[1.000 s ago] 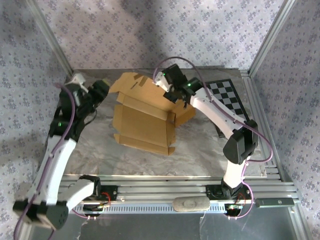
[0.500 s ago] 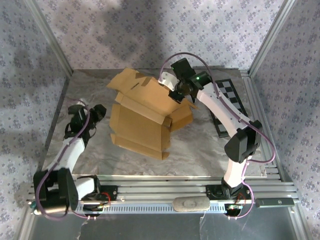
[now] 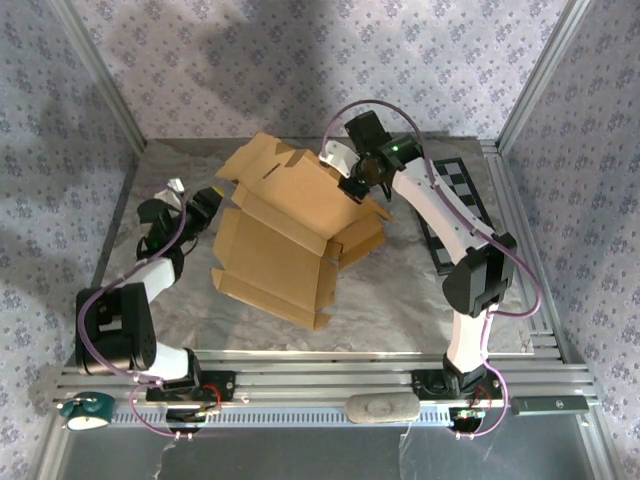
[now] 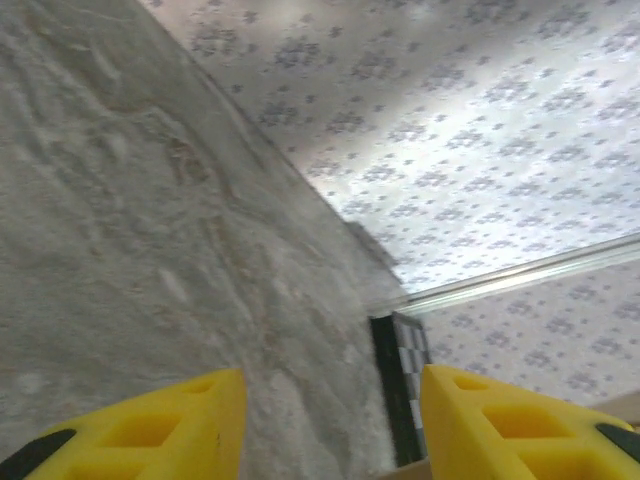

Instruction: Fold the paper box

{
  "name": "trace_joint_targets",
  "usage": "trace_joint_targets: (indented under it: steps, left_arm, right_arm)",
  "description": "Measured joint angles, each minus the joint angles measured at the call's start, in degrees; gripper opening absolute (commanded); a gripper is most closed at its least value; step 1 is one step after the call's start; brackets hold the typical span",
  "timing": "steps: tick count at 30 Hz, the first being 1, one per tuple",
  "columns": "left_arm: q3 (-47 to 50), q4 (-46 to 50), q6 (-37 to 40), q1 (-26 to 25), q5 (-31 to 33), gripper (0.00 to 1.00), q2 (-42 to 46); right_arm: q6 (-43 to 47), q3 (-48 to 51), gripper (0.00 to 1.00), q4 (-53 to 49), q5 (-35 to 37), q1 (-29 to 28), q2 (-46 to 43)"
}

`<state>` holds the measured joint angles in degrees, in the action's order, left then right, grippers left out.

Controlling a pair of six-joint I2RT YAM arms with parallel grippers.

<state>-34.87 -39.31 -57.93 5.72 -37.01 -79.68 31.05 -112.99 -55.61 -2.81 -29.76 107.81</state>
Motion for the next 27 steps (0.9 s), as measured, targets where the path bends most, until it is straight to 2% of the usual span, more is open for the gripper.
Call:
trace_joint_targets:
  steps: [6,17,23,27]
  left_arm:
    - [-1.0,4.6,0.9,-0.6,-2.5,0.54,7.4]
    - [-8.0,15.4,6.4,-4.7,-5.0,0.50,5.0]
    - [-9.5,23.1,13.5,-11.2,-2.6,0.52,5.1]
    - [-9.6,26.3,16.7,-11.6,-1.0,0.49,5.1]
  right_arm:
    - [-0.2,-1.9,0.00,-0.5,-1.0,1.2,0.7]
    - [-0.6,-2.8,0.00,-0.6,-1.6,1.1,1.4]
    - [-0.6,-2.8,0.00,-1.2,-1.4,1.1,1.4]
    - [-0.6,-2.8,0.00,-1.5,-1.3,0.8,1.4]
